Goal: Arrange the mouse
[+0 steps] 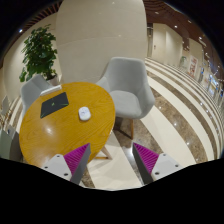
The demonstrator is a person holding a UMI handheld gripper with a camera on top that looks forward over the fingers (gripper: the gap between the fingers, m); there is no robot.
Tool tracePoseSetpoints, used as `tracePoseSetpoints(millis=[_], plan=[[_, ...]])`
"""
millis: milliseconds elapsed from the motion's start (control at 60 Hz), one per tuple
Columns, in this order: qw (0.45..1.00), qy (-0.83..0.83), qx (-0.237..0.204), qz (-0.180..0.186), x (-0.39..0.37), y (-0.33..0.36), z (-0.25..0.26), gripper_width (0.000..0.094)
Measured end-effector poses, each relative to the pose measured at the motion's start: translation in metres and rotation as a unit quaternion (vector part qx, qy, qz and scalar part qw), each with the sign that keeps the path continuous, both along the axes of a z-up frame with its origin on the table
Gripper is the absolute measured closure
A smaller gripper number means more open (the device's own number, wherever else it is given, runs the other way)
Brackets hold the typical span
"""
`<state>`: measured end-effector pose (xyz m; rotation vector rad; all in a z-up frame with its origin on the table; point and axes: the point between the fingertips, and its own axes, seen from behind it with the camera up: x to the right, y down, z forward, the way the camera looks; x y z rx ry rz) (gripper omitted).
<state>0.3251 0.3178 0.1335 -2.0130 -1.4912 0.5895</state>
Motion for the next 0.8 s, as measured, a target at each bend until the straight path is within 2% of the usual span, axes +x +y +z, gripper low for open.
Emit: tracePoseSetpoints(millis=[450,800], plan=[[0.987,0.018,-0.011,0.161,-0.040,-0.093,-0.013,0.0070],[0.982,0.027,0.009,0.188,-0.122,-0.094,-0.068,0.0067]])
